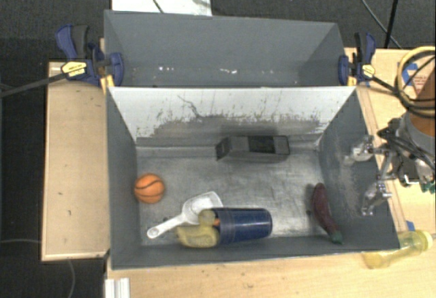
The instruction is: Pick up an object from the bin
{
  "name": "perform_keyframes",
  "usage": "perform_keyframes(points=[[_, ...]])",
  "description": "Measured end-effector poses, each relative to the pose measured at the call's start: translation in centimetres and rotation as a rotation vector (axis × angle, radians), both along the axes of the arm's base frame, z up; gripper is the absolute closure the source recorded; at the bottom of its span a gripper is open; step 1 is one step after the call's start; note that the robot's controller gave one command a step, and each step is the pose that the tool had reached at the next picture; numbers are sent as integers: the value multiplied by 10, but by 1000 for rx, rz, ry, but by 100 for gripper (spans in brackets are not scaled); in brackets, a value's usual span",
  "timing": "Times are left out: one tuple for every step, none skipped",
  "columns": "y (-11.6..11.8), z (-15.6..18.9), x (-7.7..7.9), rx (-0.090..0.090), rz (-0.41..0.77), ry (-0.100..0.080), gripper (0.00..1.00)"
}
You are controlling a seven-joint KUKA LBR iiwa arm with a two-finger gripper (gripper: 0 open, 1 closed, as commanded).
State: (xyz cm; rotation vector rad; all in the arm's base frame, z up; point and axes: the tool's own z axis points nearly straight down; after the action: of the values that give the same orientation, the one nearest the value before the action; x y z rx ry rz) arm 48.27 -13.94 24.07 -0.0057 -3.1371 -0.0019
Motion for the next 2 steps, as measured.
perform_keyframes(points=[[1,4,2,-2,5,-8,0],[1,-44,8,-4,-26,-15,0]])
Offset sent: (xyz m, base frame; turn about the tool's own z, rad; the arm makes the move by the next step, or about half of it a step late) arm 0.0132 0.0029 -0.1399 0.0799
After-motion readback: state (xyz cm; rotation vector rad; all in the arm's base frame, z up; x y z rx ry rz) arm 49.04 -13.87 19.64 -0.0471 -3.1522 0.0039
